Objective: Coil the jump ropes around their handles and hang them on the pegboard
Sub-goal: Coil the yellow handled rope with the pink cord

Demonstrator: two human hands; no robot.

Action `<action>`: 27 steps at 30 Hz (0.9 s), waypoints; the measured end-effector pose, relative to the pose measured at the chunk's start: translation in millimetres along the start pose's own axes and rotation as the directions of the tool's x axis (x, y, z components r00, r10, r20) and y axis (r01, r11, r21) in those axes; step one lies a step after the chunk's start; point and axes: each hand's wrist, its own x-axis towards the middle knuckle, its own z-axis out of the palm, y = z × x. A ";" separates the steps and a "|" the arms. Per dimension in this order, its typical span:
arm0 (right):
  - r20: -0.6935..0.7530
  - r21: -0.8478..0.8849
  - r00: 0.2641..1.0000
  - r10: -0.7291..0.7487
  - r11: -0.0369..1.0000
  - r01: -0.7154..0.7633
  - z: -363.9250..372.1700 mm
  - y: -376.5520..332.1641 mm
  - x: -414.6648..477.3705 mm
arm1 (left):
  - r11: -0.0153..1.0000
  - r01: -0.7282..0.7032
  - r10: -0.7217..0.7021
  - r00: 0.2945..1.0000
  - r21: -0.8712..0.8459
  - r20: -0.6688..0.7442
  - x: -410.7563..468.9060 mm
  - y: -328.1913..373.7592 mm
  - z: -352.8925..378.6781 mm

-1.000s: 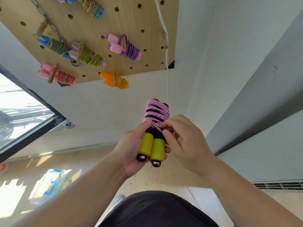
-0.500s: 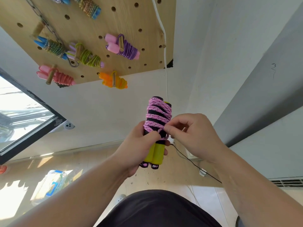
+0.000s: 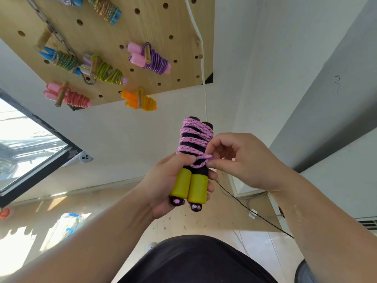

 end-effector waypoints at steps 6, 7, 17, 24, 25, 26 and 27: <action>-0.076 -0.058 0.997 -0.016 0.998 0.012 8.1 -2.7 -1.2 | 0.999 -0.030 0.032 0.997 0.027 -0.066 1.2 0.8 2.5; -0.081 -0.077 0.997 -0.016 0.997 0.010 10.1 -2.1 -2.0 | 0.999 -0.033 0.034 0.995 0.011 -0.091 1.2 0.4 2.7; -0.064 0.283 0.998 0.022 0.959 -0.003 2.8 -3.4 -9.9 | 0.998 0.018 -0.019 1.000 0.064 0.018 -4.6 -0.3 4.0; -0.048 -0.281 0.981 -0.188 0.945 0.167 16.4 -1.8 -10.3 | 0.991 0.075 -0.059 0.987 0.107 -0.148 1.9 -5.2 11.2; -0.029 -0.342 0.974 -0.225 0.918 0.202 18.2 -0.8 -9.9 | 0.993 0.071 -0.054 0.984 0.093 -0.169 2.8 -6.1 11.6; -0.014 -0.378 0.968 -0.252 0.898 0.228 19.8 0.2 -10.7 | 0.995 0.063 -0.047 0.982 0.078 -0.183 3.3 -6.5 11.8; -0.009 -0.386 0.964 -0.266 0.890 0.242 20.6 1.4 -12.5 | 0.996 0.052 -0.038 0.980 0.069 -0.193 3.3 -6.7 11.8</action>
